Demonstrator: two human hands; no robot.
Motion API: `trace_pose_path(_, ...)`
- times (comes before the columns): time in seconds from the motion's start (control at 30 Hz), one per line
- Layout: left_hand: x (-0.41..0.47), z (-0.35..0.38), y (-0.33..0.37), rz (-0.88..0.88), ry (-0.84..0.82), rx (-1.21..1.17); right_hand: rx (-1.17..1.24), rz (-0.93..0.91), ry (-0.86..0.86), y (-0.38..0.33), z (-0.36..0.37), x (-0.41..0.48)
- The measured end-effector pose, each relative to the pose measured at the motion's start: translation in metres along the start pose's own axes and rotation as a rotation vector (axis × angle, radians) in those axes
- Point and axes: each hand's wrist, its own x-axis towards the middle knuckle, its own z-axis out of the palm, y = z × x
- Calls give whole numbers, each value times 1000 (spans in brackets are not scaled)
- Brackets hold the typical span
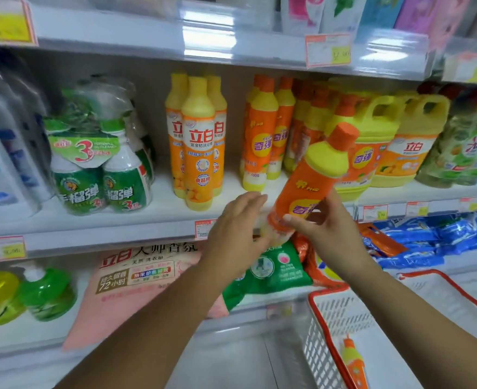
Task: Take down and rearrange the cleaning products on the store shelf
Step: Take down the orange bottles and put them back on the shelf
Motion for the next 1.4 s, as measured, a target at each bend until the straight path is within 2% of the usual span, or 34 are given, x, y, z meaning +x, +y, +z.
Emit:
trace_pose_path(0.07, 20, -5, -12, 52, 19, 160, -27, -63, 35, -8, -1, 28)
trace_pose_path(0.17, 33, 2, -34, 64, -51, 258, -99, -118, 68, -7, 1, 68)
trace_pose_path(0.23, 35, 11, -48, 69, -85, 291, -142, -119, 61, -2, 4, 90)
trace_pose_path(0.33, 32, 24, -64, 138, -30, 383, -189, -83, 12, 9, 8, 112)
trace_pose_path(0.47, 33, 37, -76, 206, 117, 411, -187, 0, -12, 21, 12, 137)
trace_pose_path(0.73, 33, 39, -78, 230, 117, 395, -242, -3, 27, 39, 31, 155)
trace_pose_path(0.87, 32, 34, -76, 206, 52, 330, -234, 8, 1, 43, 36, 152)
trace_pose_path(0.93, 29, 27, -73, 198, 44, 236, -252, -6, 46, 49, 37, 141)
trace_pose_path(1.03, 20, 7, -69, 180, 188, 148, -328, -166, 200, 39, 42, 108)
trace_pose_path(1.07, 17, 0, -69, 166, 257, 153, -322, -243, 203, 30, 48, 98)
trace_pose_path(1.17, 5, -22, -77, 66, 360, 168, -240, -367, 39, -19, 76, 79)
trace_pose_path(1.27, -6, -39, -88, -36, 302, 149, -125, -352, -85, -64, 108, 91)
trace_pose_path(1.4, -15, -54, -100, -132, 184, 171, -156, -268, 17, -98, 135, 110)
